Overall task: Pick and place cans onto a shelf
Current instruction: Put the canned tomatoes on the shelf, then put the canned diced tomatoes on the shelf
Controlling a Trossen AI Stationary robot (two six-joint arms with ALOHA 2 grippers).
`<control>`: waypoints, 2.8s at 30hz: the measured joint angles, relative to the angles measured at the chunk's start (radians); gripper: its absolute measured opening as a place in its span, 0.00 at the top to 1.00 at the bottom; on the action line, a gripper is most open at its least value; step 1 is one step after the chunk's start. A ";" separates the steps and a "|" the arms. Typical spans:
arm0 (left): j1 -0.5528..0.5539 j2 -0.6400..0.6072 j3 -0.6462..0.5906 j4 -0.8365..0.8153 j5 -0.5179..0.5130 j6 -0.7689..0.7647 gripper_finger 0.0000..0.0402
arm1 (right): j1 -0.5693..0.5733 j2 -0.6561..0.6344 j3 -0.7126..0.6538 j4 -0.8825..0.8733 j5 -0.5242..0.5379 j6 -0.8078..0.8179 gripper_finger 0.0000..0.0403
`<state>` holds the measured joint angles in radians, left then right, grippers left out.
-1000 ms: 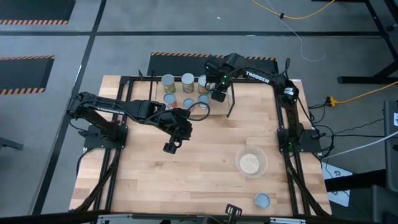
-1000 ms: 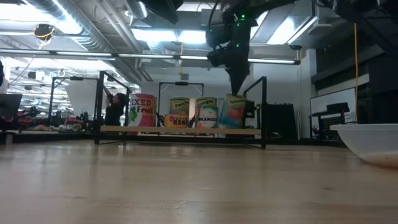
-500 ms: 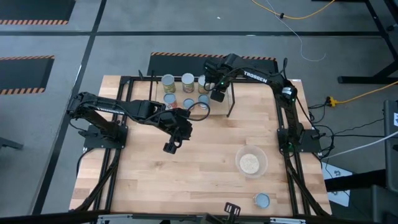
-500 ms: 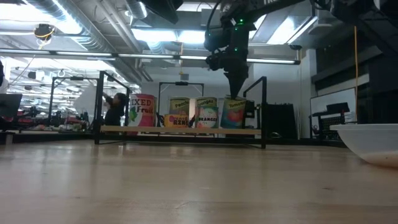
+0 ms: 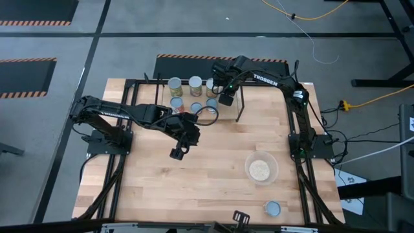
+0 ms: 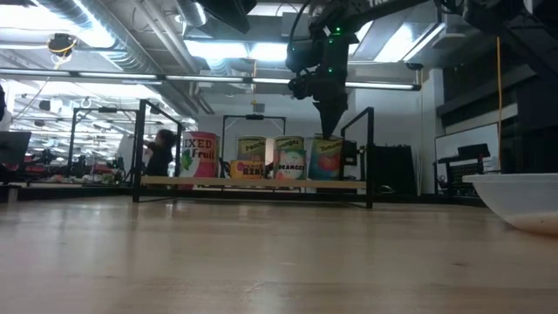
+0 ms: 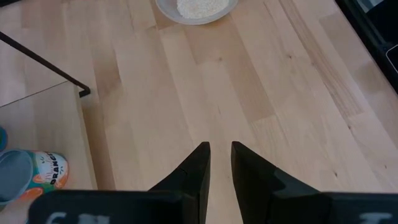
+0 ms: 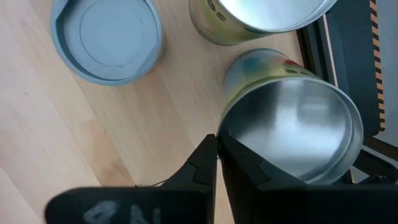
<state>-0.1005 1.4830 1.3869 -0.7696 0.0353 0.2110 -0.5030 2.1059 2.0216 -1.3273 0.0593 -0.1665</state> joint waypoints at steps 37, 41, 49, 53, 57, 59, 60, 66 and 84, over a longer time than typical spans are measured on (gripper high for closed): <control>0.000 0.000 0.000 0.000 0.000 -0.001 0.85 | -0.001 0.000 0.000 0.069 0.003 0.000 0.92; 0.000 0.000 0.000 0.000 0.000 -0.002 0.85 | -0.001 0.000 0.000 0.083 0.003 -0.001 0.92; 0.000 0.000 0.000 0.000 0.000 -0.002 0.85 | -0.001 0.000 0.000 0.072 0.003 -0.002 0.92; 0.000 0.000 0.000 0.000 0.000 -0.003 0.85 | 0.000 0.000 0.043 0.022 0.000 0.003 0.92; -0.001 -0.006 -0.001 -0.035 0.000 -0.033 0.85 | 0.011 0.000 0.140 -0.045 -0.011 0.005 0.92; -0.008 -0.031 -0.002 -0.066 -0.001 -0.051 0.85 | 0.026 -0.001 0.198 -0.074 -0.035 0.007 0.92; -0.013 -0.041 0.000 -0.067 -0.001 -0.054 0.85 | 0.036 -0.001 0.228 -0.099 -0.048 0.007 0.92; -0.086 -0.163 -0.113 -0.064 0.001 -0.143 0.85 | 0.137 -0.031 0.321 -0.190 -0.080 0.028 0.92; -0.314 -0.411 -0.811 0.716 -0.053 -0.418 0.85 | 0.878 -0.158 0.295 -0.244 0.094 0.598 0.92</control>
<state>-0.4145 1.0718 0.5762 -0.0540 -0.0180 -0.2073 0.3749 1.9482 2.3165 -1.5715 0.1536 0.4311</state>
